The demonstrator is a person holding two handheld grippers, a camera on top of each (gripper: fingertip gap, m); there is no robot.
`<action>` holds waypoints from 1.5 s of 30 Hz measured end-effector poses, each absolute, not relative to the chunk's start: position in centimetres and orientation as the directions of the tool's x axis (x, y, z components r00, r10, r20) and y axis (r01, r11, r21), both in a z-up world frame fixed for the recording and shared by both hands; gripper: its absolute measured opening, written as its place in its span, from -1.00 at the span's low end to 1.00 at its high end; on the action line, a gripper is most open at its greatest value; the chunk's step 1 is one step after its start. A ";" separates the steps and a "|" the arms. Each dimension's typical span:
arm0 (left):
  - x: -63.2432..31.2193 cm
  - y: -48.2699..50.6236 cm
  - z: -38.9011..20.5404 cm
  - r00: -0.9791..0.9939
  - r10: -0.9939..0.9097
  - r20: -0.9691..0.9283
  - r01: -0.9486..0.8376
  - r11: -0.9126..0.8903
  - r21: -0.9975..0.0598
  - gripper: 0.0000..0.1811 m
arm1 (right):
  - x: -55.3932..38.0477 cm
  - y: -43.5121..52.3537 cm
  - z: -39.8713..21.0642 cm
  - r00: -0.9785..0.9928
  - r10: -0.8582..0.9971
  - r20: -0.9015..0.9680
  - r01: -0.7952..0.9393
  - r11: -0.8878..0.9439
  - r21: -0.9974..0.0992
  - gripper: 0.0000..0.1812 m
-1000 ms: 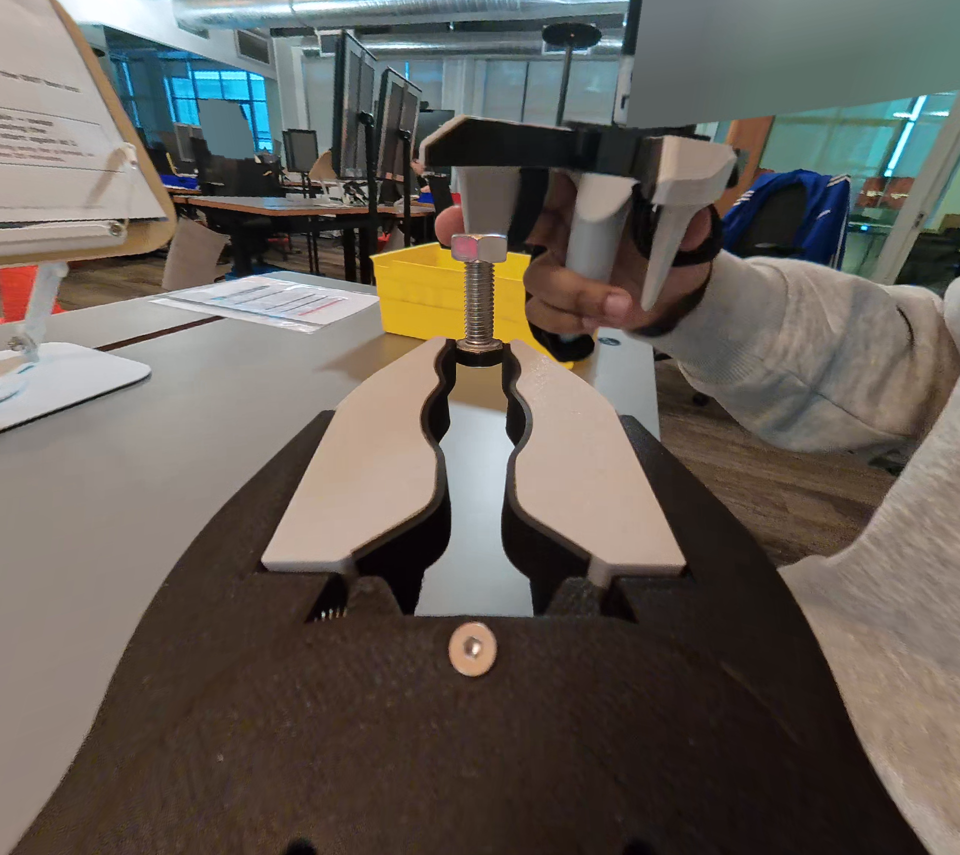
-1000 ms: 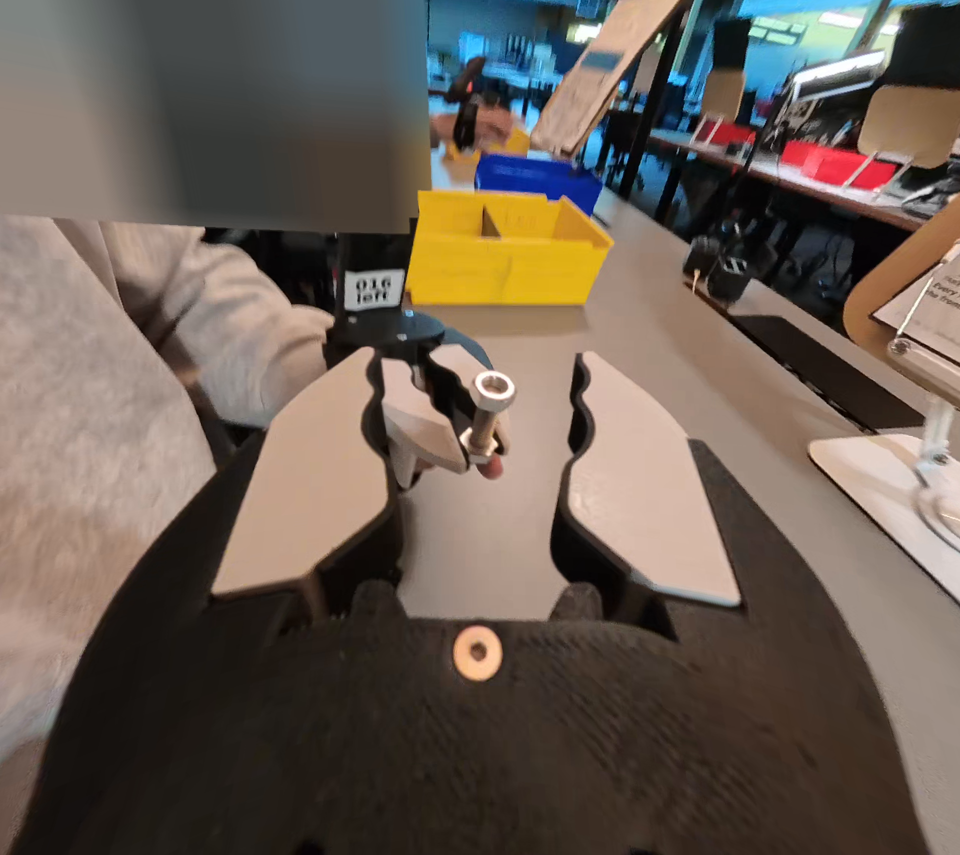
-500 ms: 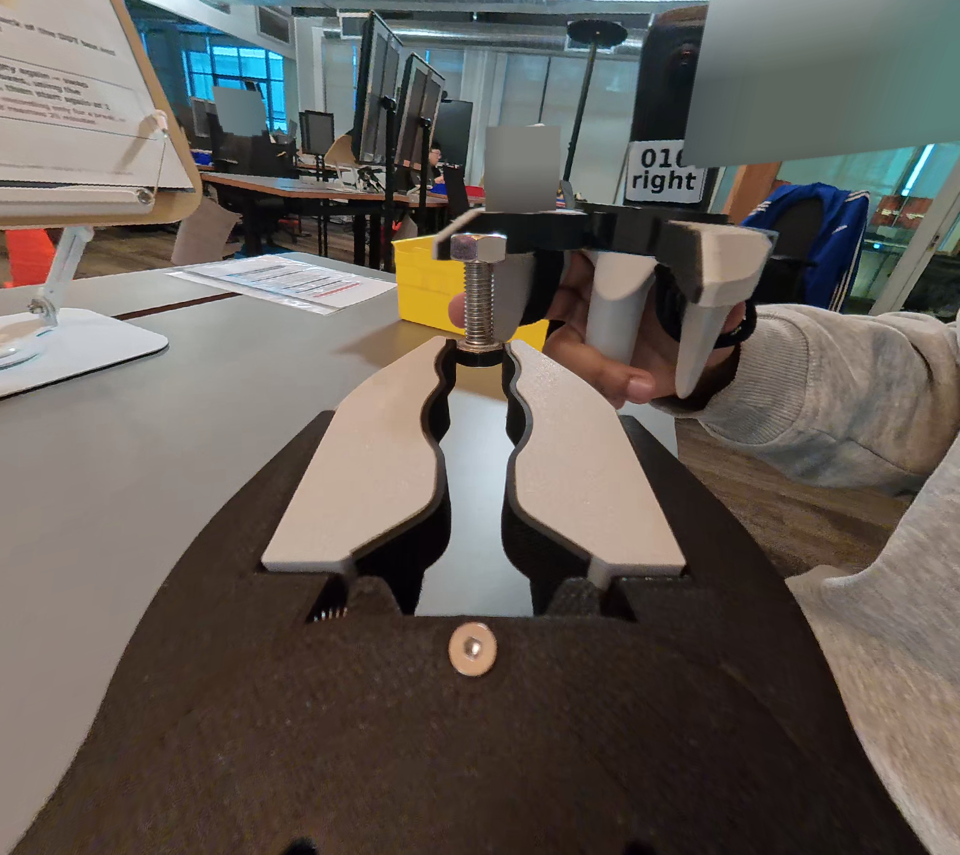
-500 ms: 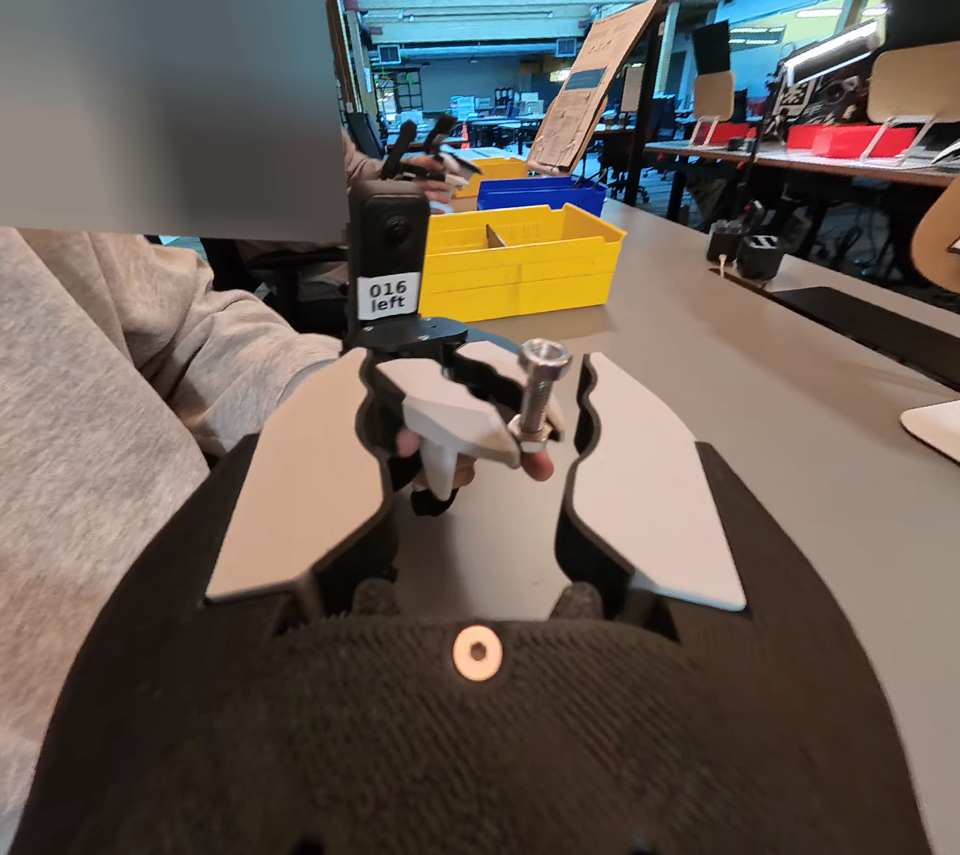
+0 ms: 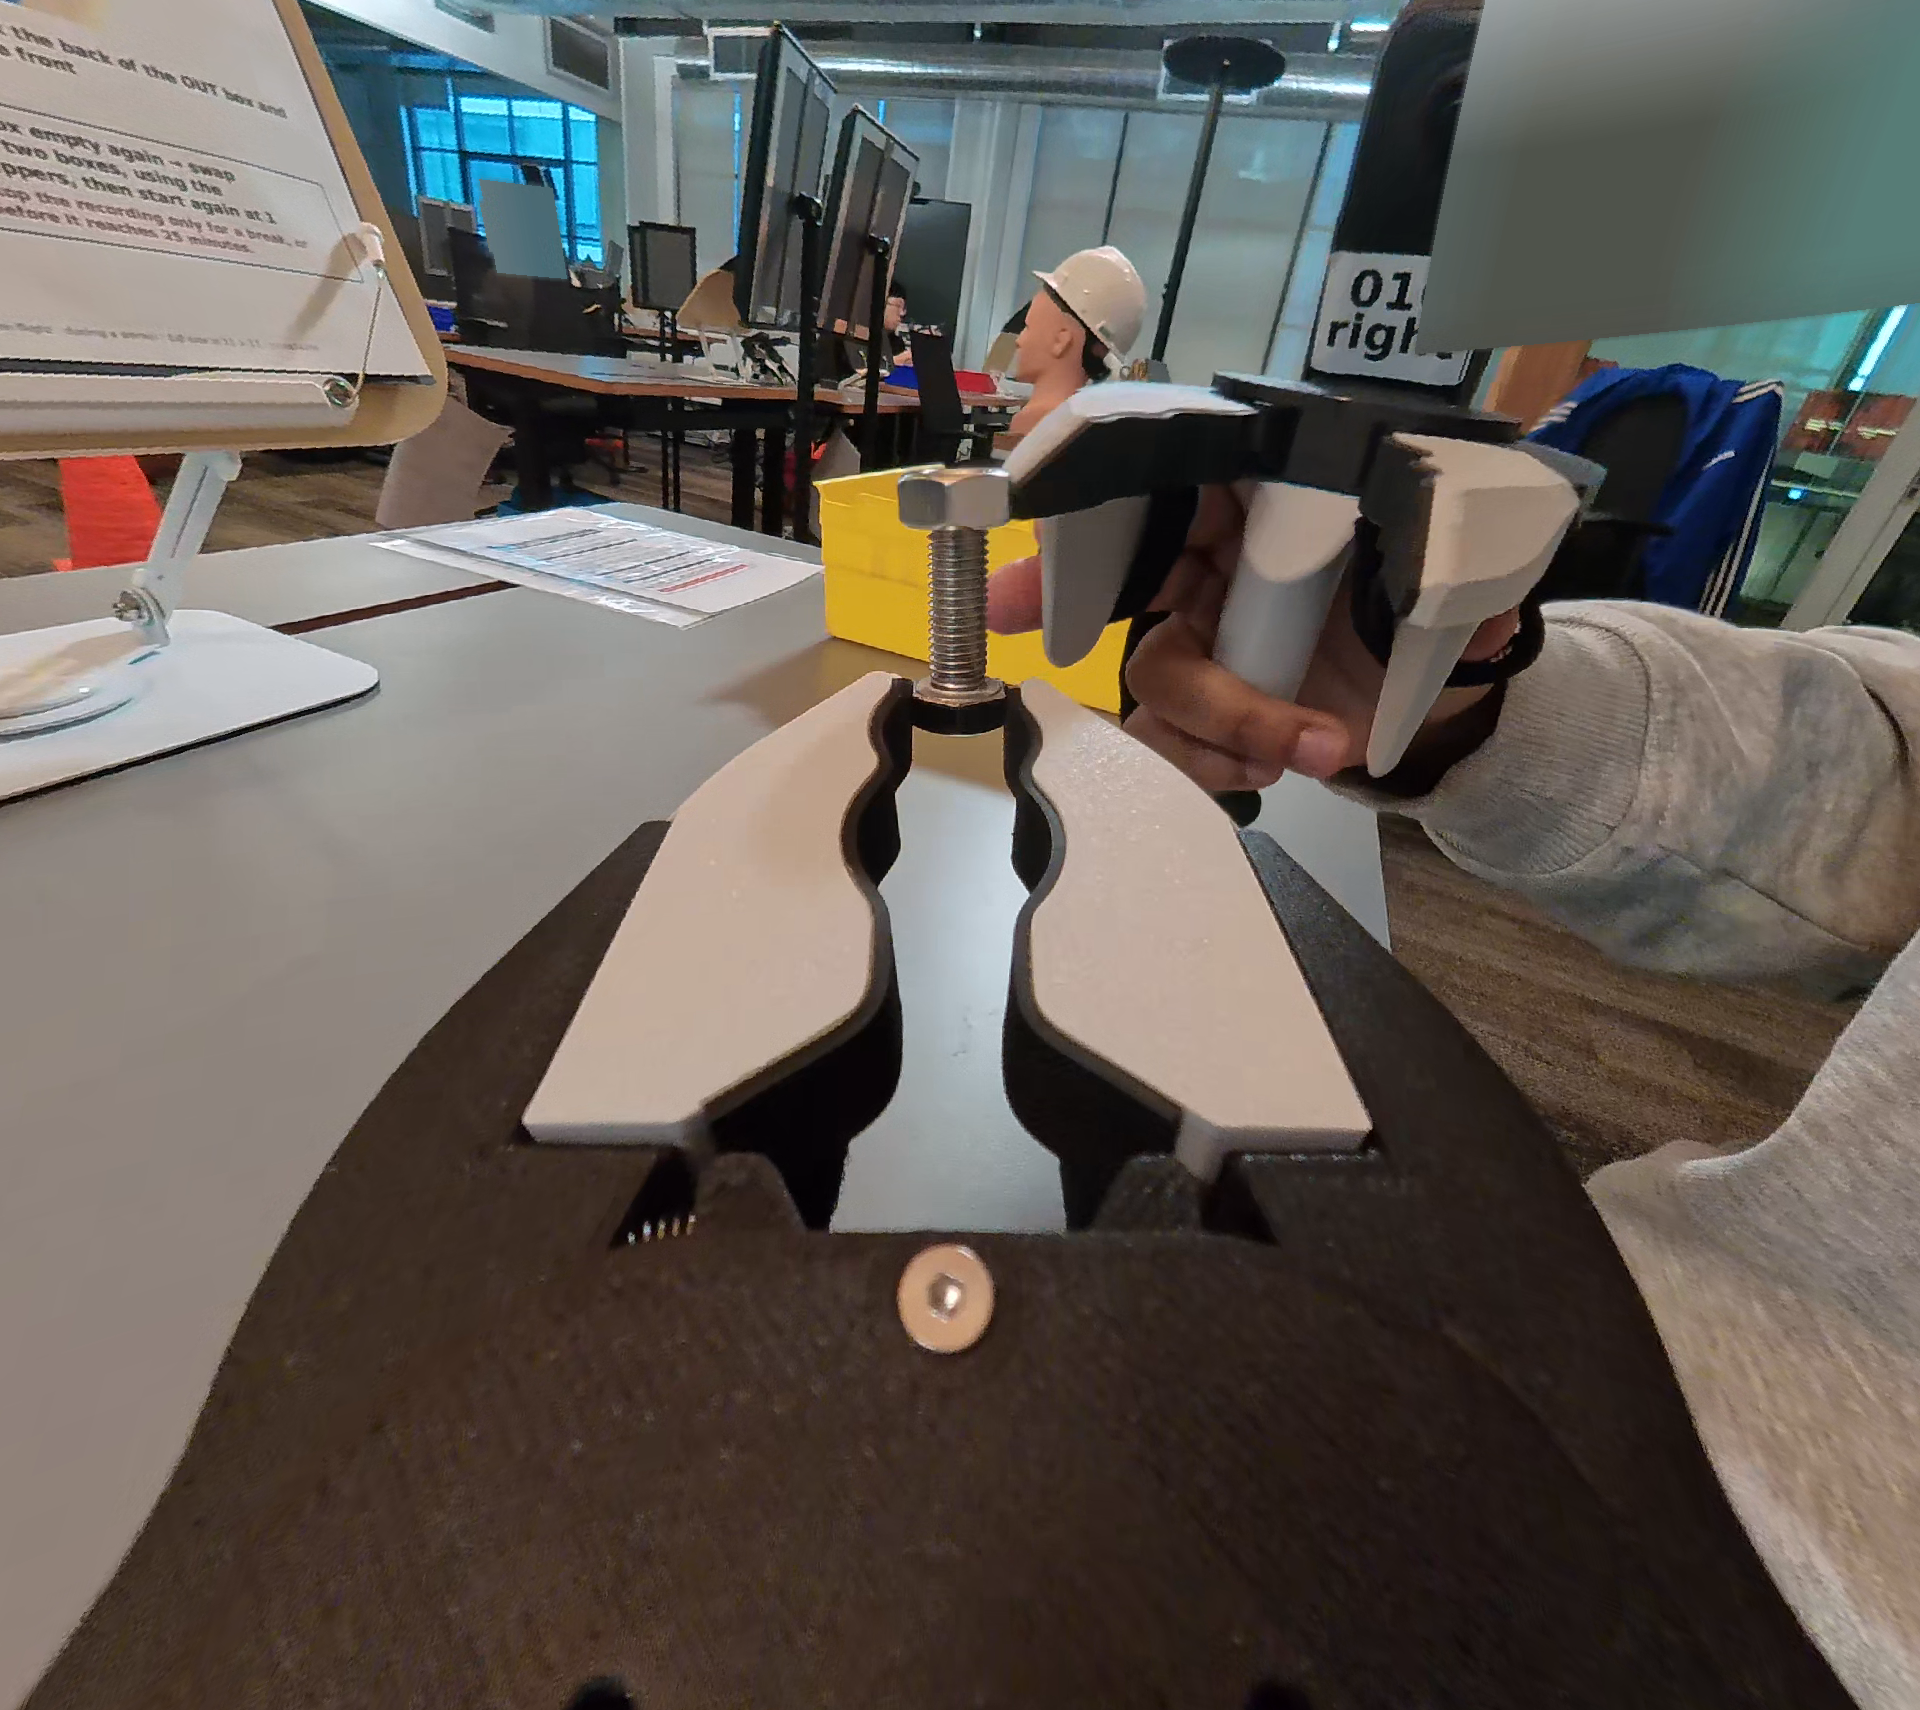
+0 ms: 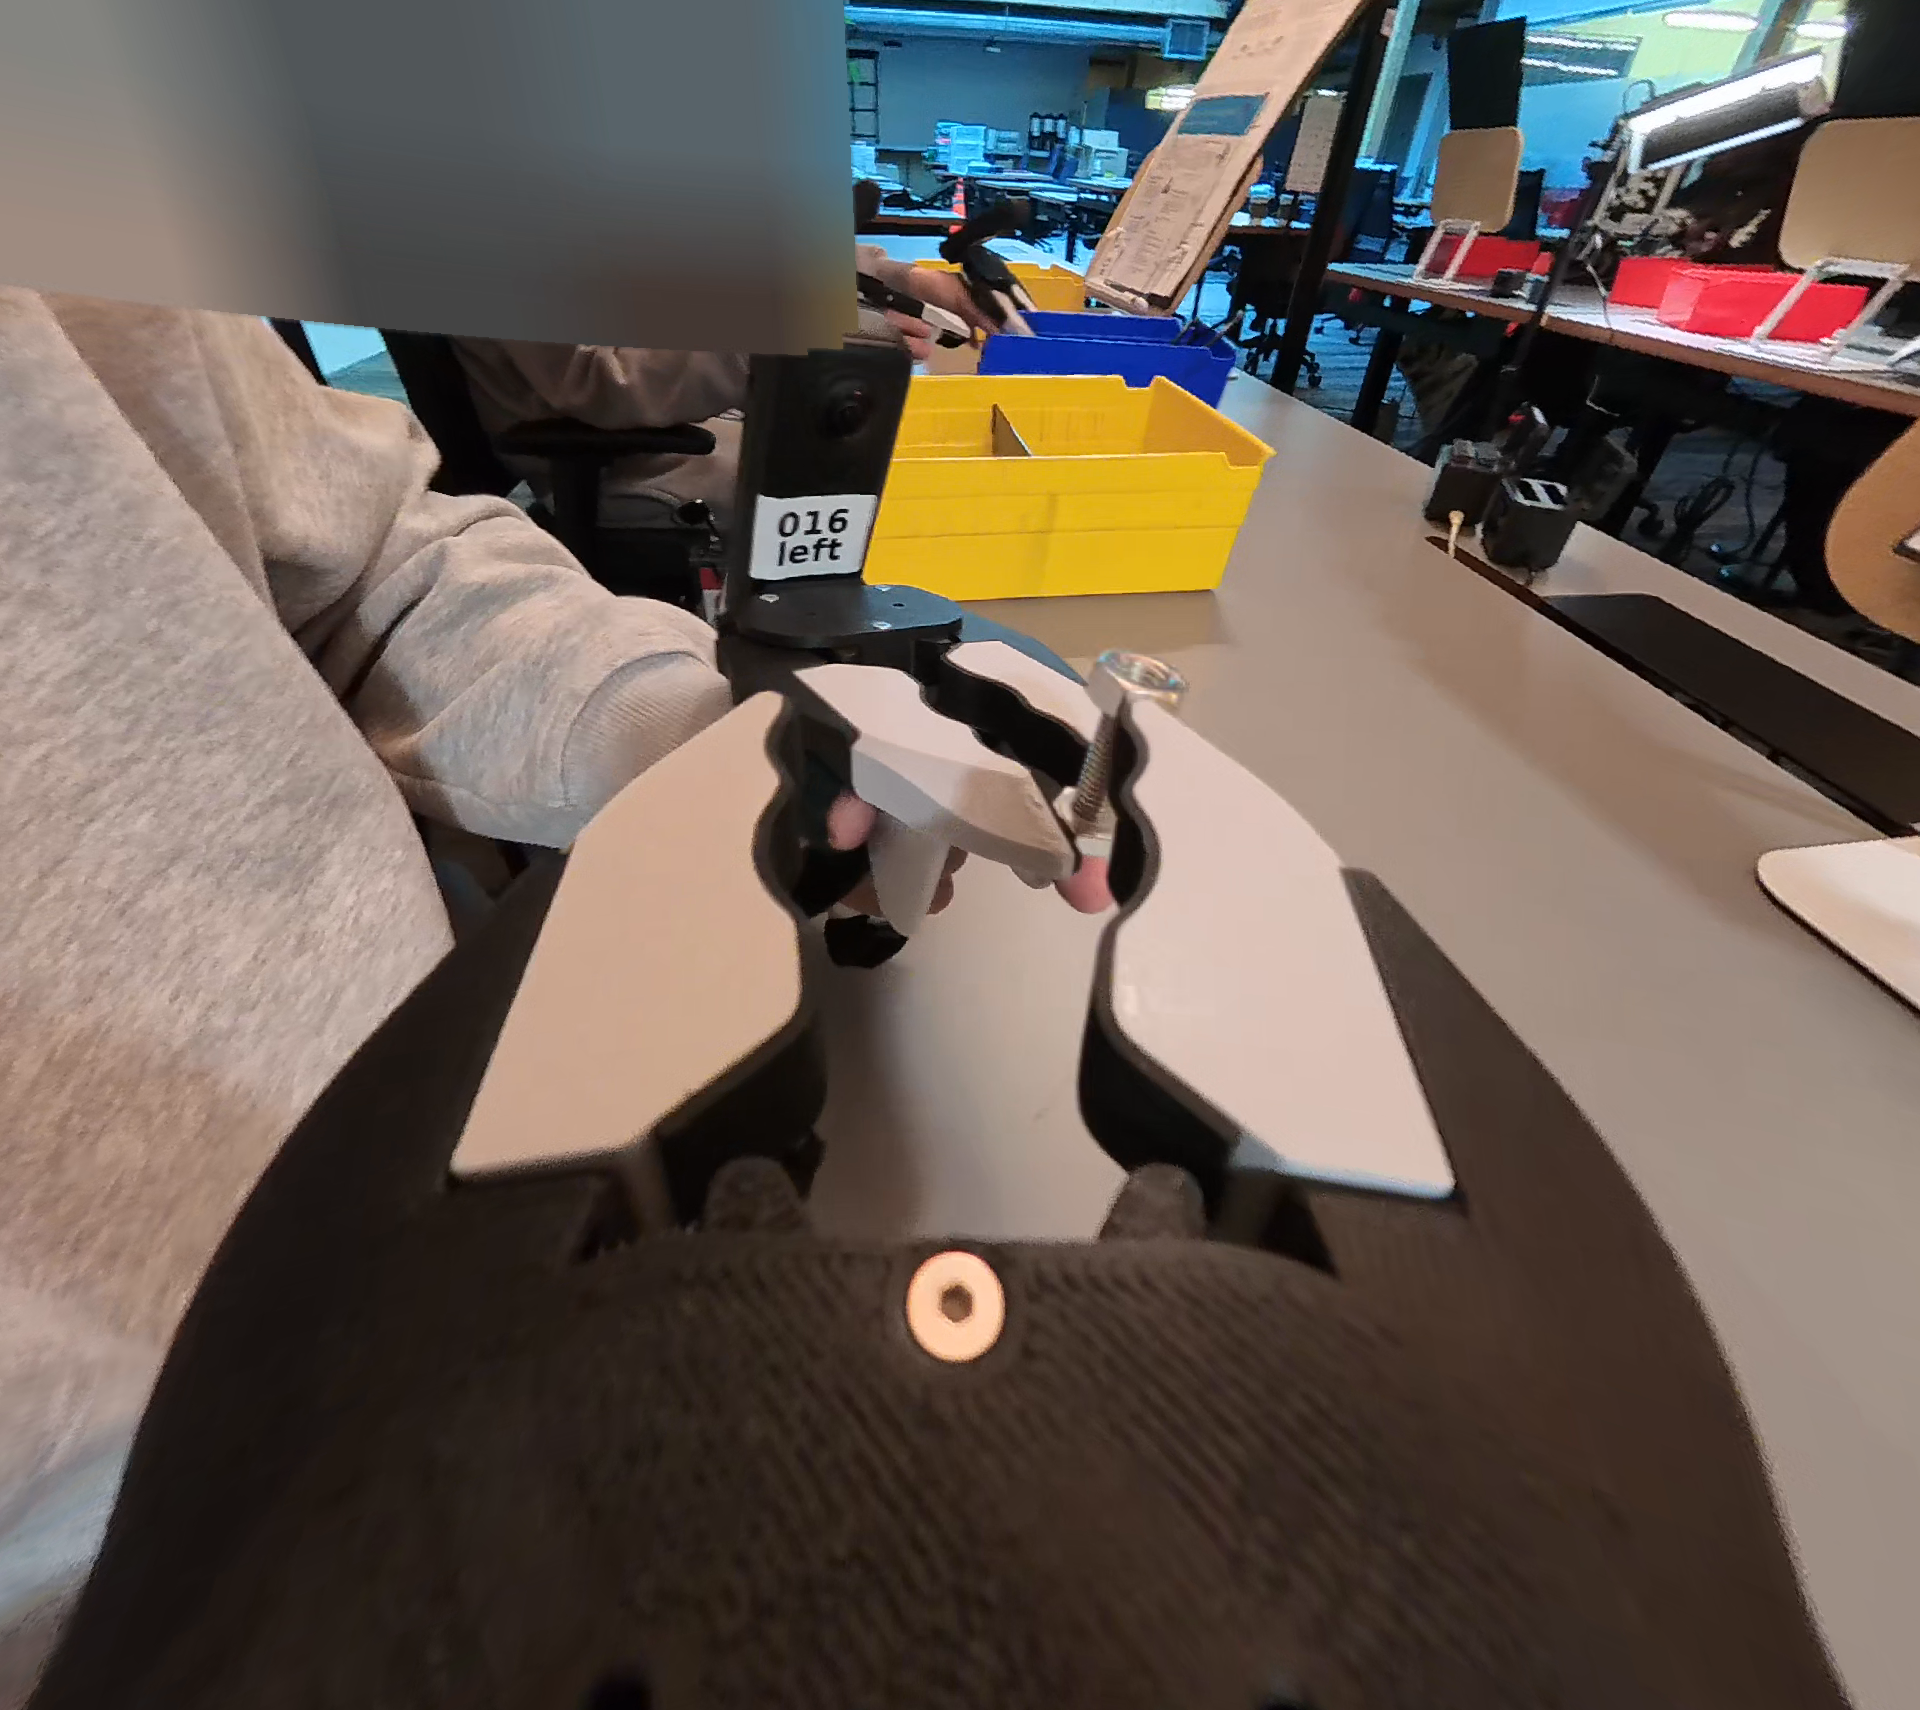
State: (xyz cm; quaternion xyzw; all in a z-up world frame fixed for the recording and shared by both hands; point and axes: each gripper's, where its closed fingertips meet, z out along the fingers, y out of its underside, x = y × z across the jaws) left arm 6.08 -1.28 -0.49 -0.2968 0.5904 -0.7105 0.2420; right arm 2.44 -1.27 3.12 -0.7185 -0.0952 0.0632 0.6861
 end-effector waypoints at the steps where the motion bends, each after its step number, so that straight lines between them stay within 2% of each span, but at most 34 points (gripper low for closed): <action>1: 6.1 -1.3 -0.5 -0.707 -0.695 0.133 -0.005 -0.183 -0.983 -0.79 | 2.6 -1.3 3.2 0.976 0.214 0.049 0.060 -0.043 -0.997 -0.37; 13: 5.3 -2.5 -0.6 -0.744 -0.659 0.108 0.001 -0.162 -0.987 -0.79 | 3.6 -1.2 3.7 0.988 0.121 0.096 0.096 0.006 -0.995 -0.32; 26: 5.1 -2.8 -0.8 -0.763 -0.634 0.124 -0.020 -0.169 -0.985 -0.79 | 4.8 -1.6 3.9 0.996 0.057 0.074 0.072 0.047 -0.996 -0.62; 31: 5.1 -2.8 -0.8 -0.762 -0.637 0.120 -0.018 -0.164 -0.986 -0.79 | 5.1 -1.7 3.7 0.997 0.057 0.046 0.044 0.036 -0.998 -0.65; 37: 5.3 -2.5 -0.8 -0.753 -0.644 0.132 -0.025 -0.173 -0.985 -0.79 | 4.5 -1.2 2.9 0.995 0.099 0.005 0.004 0.006 -1.000 -0.53; 42: 5.5 -2.3 -0.9 -0.744 -0.653 0.140 -0.032 -0.174 -0.984 -0.79 | 3.8 -0.7 2.6 0.993 0.117 0.013 0.012 0.006 -1.000 -0.36; 45: 5.9 -1.8 -0.9 -0.727 -0.668 0.158 -0.041 -0.188 -0.981 -0.79 | 3.5 -0.6 2.5 0.992 0.128 0.013 0.013 -0.001 -1.000 -0.33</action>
